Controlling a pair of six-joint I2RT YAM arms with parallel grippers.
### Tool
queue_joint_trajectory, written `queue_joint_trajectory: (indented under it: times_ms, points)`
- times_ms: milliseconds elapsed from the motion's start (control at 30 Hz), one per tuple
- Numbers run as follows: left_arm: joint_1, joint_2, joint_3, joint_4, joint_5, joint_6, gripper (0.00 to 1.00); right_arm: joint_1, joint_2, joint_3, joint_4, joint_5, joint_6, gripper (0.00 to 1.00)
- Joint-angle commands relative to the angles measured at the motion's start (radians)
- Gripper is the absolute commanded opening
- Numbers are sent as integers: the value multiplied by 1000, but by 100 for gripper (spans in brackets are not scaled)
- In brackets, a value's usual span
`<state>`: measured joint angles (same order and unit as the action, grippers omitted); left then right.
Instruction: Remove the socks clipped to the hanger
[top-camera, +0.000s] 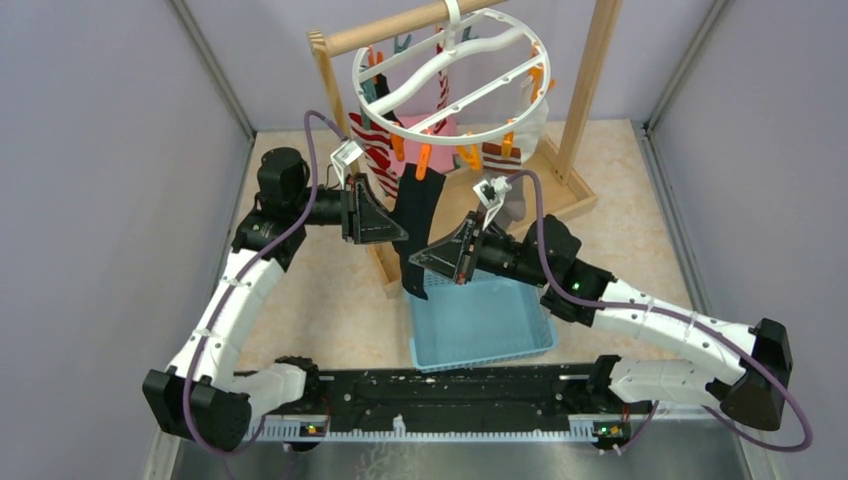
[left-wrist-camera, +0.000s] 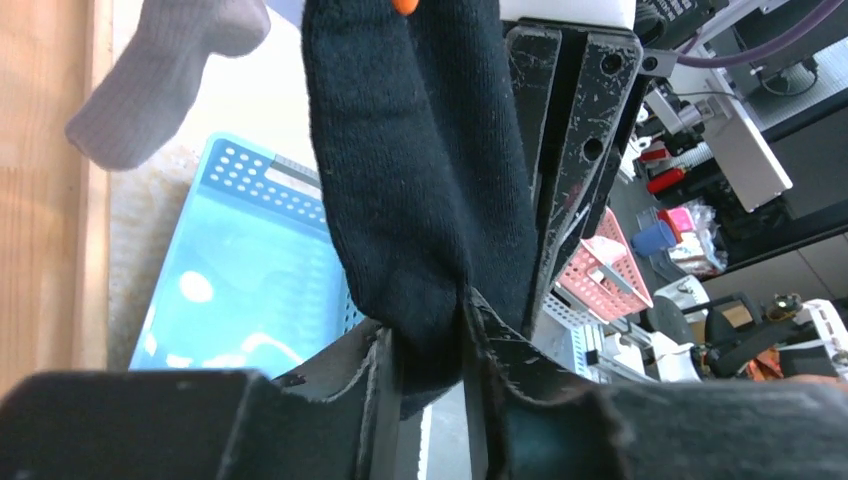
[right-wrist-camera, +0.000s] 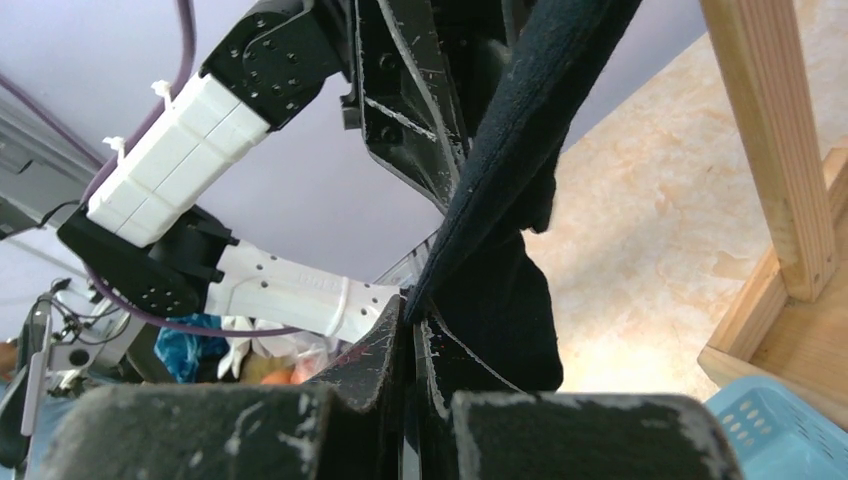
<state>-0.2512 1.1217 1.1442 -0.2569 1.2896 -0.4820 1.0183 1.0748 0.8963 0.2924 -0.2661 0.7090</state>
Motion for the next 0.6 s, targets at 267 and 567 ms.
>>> queue_joint_trajectory:
  times_ms: [267, 567]
  points:
    - [-14, -36, 36, -13, -60, 72, 0, -1, -76, 77, -76, 302, -93, 63]
    - [-22, -40, 31, -19, -64, 71, 0, -81, 80, 265, -18, 342, -147, 73]
